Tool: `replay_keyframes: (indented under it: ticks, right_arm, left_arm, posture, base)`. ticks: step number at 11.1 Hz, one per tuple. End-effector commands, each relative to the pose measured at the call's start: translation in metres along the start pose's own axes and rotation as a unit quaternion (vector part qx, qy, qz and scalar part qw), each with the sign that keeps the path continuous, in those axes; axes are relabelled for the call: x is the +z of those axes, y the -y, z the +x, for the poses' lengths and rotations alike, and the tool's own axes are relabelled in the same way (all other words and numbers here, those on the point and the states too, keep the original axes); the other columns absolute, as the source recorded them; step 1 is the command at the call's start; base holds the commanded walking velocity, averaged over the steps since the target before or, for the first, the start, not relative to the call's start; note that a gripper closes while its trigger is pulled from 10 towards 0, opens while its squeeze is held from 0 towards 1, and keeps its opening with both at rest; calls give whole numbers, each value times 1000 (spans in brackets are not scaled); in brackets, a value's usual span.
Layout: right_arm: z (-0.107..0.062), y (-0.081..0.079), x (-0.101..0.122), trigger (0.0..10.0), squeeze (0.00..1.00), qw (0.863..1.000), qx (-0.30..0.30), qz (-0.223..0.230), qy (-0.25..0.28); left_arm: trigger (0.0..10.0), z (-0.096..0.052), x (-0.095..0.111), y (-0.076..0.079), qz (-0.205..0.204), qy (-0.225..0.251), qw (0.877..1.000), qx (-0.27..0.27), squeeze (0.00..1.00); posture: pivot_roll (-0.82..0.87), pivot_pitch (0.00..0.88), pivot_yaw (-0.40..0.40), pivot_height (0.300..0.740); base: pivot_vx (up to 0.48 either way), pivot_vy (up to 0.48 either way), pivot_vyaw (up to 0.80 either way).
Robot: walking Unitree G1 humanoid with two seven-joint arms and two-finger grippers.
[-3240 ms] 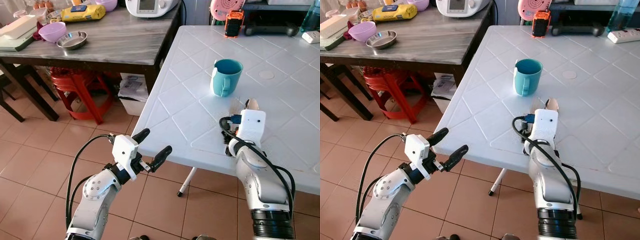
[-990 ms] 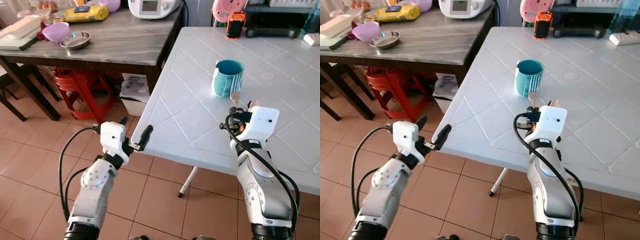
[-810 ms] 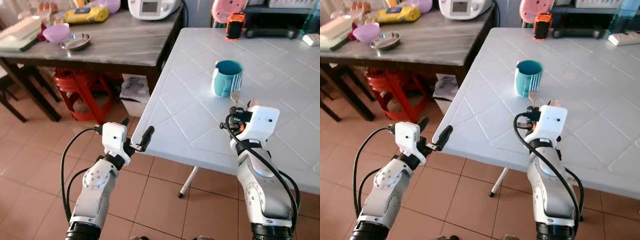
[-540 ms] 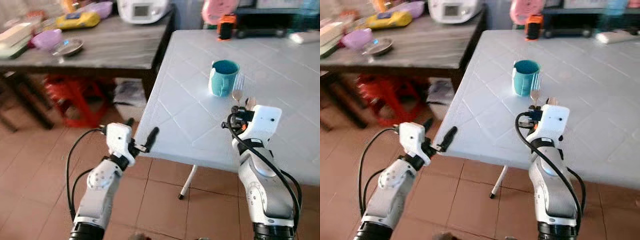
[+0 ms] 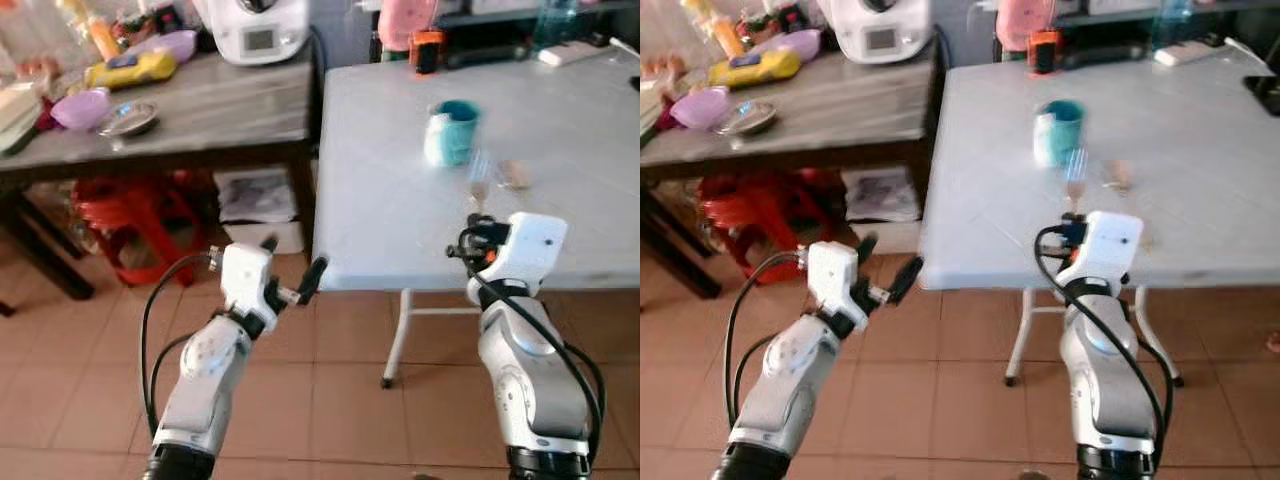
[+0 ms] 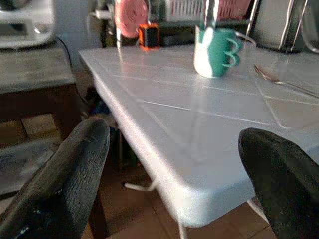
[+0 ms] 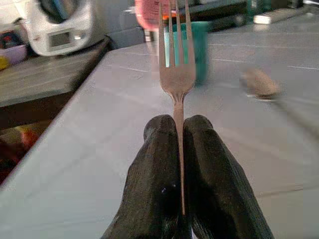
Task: Setting the table
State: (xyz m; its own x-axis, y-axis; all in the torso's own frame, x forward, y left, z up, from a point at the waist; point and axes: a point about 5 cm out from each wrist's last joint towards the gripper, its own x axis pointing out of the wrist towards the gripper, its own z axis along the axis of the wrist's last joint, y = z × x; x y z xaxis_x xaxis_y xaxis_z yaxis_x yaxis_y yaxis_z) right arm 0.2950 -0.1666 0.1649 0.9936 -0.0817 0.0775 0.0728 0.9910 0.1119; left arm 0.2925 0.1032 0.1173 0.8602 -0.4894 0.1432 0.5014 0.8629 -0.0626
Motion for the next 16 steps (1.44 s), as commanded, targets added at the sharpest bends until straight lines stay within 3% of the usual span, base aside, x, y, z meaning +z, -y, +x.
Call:
replay_keyframes:
  ticks: [1,12,16]
  right_arm:
    - [1,-14,4,10000,0,1000,27,7,10]
    - [0,-17,0,10000,0,999,36,12,12]
    - [-2,-14,-1,10000,0,999,36,11,11]
  left_arm:
    - [10000,-8,-5,-10,6,-14,1000,17,0]
    - [10000,-6,-6,-3,9,-18,1000,7,0]
    - [10000,-7,-2,-5,22,-7,1000,14,0]
  posture:
    - [-114,83,118,740]
    - [-106,86,130,740]
    - [-107,92,131,740]
  base:
    - [0,476,0]
    - [0,460,0]
    - [0,73,0]
